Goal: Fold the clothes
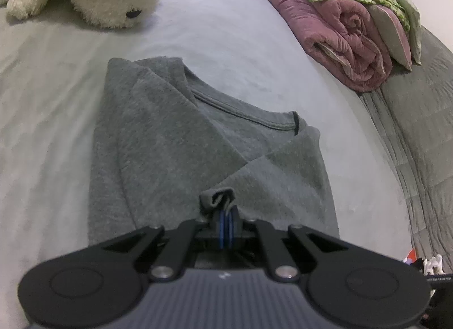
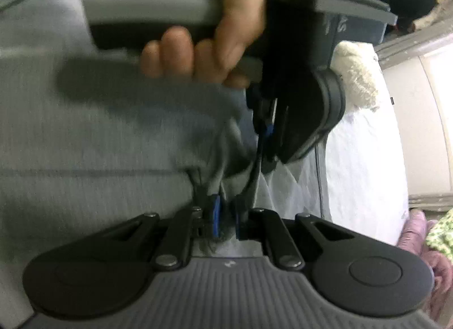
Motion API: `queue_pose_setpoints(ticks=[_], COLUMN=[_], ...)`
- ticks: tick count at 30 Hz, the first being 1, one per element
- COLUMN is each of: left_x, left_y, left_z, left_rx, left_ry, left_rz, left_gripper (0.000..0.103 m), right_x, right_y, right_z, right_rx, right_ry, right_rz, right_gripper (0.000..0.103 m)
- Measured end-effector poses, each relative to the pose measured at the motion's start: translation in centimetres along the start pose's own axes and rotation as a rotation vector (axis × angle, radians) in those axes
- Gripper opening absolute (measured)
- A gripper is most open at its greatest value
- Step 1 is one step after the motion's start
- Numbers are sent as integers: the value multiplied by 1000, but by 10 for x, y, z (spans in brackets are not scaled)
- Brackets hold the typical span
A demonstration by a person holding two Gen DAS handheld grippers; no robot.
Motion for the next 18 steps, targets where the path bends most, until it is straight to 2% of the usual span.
queue_pose_setpoints(ticks=[4,7,10,13,18], left_x=[1,0,0,-1,1], left_y=[0,0,0,0,-1], left_z=[-1,-1,0,-1,1], left_rx=[4,4,-1,5,-2], left_ry=[-4,-10,-10,-13,39], left_rz=[6,6,8,9,26], left_gripper=[3,3,3,3,4], right_x=[2,0,3,9,0], right_y=[0,-3,-12,-28,-39], right_z=[0,-6,-7,-7,-28], right_rx=[17,17,67,75,70], right_ry=[-10,-32,-63,-52,-24], right_rz=[-2,24,34,59,110], right_gripper=[10,3,3,3,3])
Point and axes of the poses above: each gripper's, at about its wrist camera, not at the fingertips, and y roughly the way its jaws point, z to its right, x to its underside, the point moved 9 cm from there along y, roughly the way its jaws point, and after that the axes turned 12 degrees about -y, right-handed, at the moved point
